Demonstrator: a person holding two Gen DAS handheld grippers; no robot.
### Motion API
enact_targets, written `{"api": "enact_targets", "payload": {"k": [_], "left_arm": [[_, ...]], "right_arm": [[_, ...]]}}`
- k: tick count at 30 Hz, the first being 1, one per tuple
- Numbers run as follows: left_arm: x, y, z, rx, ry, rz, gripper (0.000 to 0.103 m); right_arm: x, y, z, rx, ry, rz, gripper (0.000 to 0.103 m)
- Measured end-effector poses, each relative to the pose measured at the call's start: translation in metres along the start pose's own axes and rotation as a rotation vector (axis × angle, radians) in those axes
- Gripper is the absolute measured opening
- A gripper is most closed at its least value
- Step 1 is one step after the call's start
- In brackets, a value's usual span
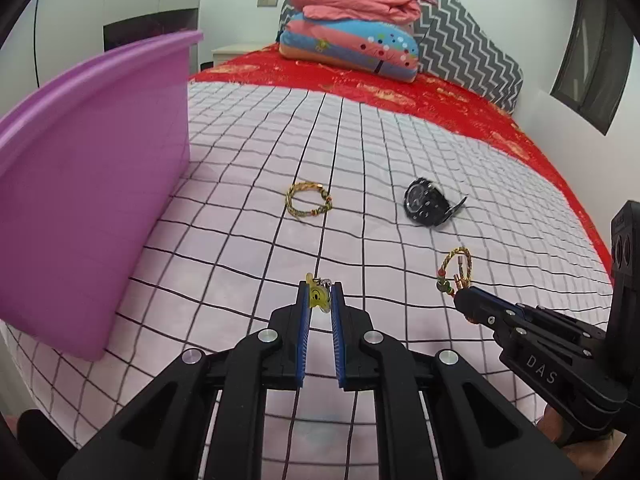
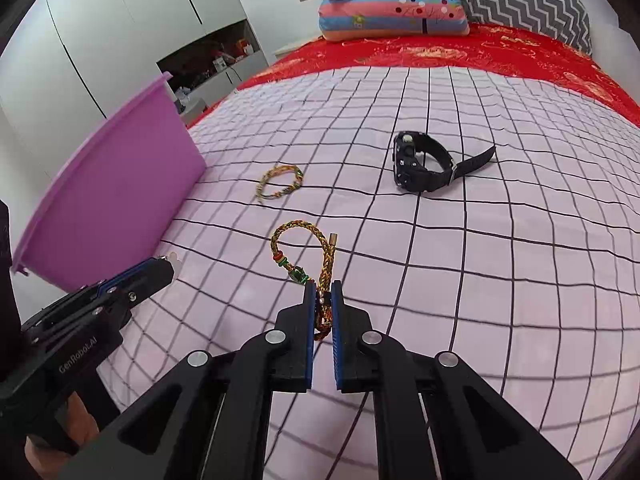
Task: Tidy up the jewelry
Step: 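Carry both held items into the purple basin and open both tools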
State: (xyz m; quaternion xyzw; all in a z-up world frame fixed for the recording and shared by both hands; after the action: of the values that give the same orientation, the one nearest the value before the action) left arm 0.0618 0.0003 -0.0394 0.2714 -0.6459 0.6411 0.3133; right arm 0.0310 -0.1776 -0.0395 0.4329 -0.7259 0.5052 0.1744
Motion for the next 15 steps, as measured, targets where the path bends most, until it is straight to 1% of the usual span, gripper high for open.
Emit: {"api": "enact_targets", "payload": {"k": [4,9,12,15], "left_arm": [[0.031,-0.005,-0.011,-0.003,0.033,0.025,0.011],[0.071,-0.021,-0.031,-0.006,0.067,0.090,0.011],[0.090,-0.034,-0.049,0.010,0.071,0.135,0.011],[0.107,-0.046,-0.068,0.014,0.056,0.180,0.011]], "right_arm": [[0.026,0.005,-0.023,0.010,0.000,0.037,0.007],[0.049,-0.001,-0.056,0.041,-0.004,0.079,0.007],[0.059,-0.008,-0.074,0.067,-0.007,0.113,0.007],[0.065,-0.020,-0.096,0.096,-0.027,0.142,0.007]]}}
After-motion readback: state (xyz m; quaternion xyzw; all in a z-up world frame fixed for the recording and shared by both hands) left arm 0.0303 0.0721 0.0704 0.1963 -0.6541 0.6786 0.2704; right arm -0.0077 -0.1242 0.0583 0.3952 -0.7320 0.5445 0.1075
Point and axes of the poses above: each gripper's, at about its wrist camera, not at the fingertips, and x roughly against the way its jaws point, z to its right, y to its underside, the point moved 1 cm from there along -x, roughly the way its jaws point, and after that the axes turned 11 degrees about -y, right-handed, at the moved point
